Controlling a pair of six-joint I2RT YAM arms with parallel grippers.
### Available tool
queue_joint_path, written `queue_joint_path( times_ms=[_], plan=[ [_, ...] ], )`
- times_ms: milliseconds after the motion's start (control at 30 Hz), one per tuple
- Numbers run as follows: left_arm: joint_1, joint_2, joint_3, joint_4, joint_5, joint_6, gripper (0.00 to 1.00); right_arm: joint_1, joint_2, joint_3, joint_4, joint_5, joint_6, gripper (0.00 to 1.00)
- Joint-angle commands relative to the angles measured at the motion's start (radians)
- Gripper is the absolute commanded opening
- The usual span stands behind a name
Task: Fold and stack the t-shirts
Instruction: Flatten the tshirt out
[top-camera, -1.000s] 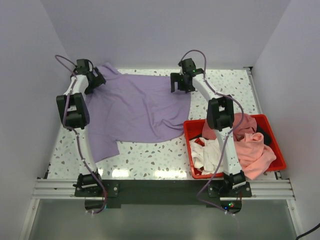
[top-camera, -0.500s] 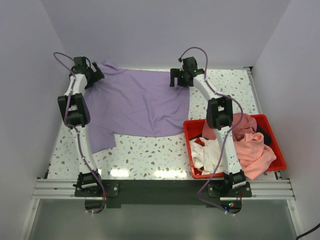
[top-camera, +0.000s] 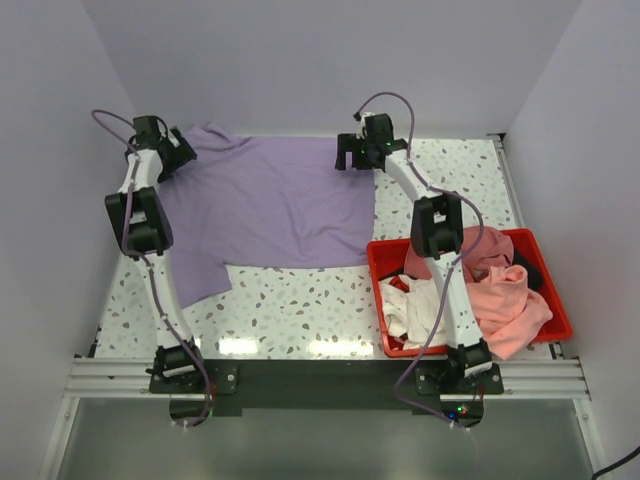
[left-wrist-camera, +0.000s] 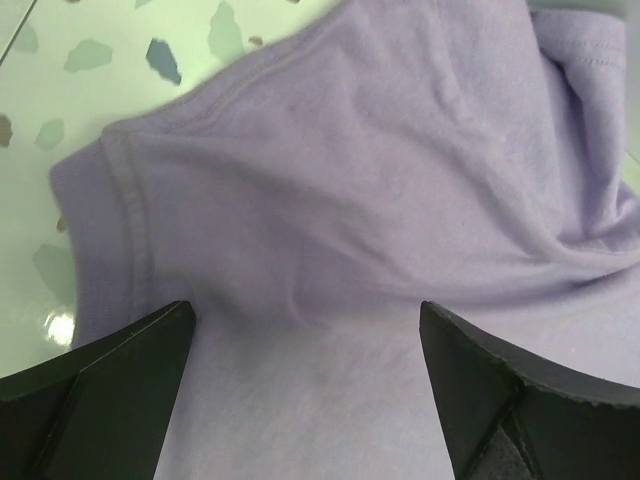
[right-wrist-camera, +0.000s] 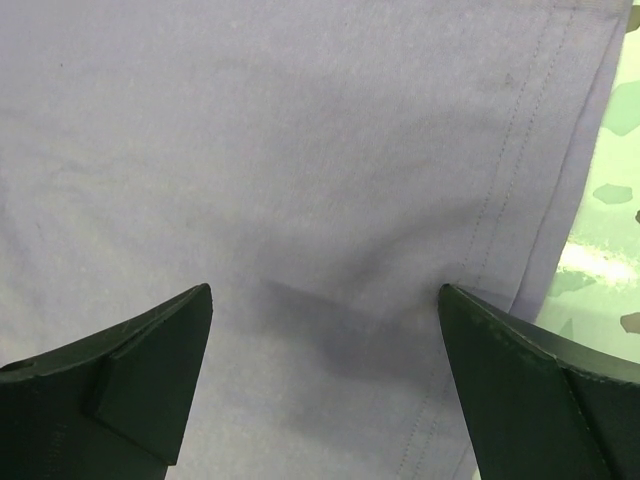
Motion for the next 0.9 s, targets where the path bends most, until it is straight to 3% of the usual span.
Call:
queue_joint_path(
  times_ms=[0, 67, 167, 367, 467, 567, 767, 867],
  plan=[
    [0.011, -0.115, -0.006, -0.073, 0.000, -0.001, 1.00, 0.003, -0.090, 0.030, -0.042, -0.005, -0.041, 0.99],
    [0.008, -0.170, -0.023, -0.102, -0.007, -0.016, 1.00, 0.007, -0.172, 0.009, -0.075, 0.016, -0.050, 0.99],
    [0.008, -0.338, -0.176, -0.111, -0.035, -0.058, 1.00, 0.041, -0.321, -0.129, -0.091, 0.086, -0.067, 0.99],
    [-0.005, -0.959, -0.949, 0.008, -0.151, -0.225, 1.00, 0.144, -0.608, -0.549, -0.039, 0.188, -0.069, 0.99],
    [-0.017, -1.241, -1.253, 0.047, -0.190, -0.325, 1.00, 0.172, -0.735, -0.707, -0.017, 0.194, -0.020, 0.99],
    [-0.021, -1.447, -1.441, 0.019, -0.201, -0.374, 1.00, 0.175, -0.828, -0.836, 0.019, 0.170, 0.022, 0.99],
    [-0.026, -1.635, -1.633, -0.093, -0.228, -0.414, 1.00, 0.175, -0.917, -0.961, 0.038, 0.102, 0.051, 0.99],
    [-0.024, -1.606, -1.682, -0.103, -0.236, -0.441, 1.00, 0.175, -0.935, -0.979, 0.033, 0.105, 0.051, 0.99]
  ],
)
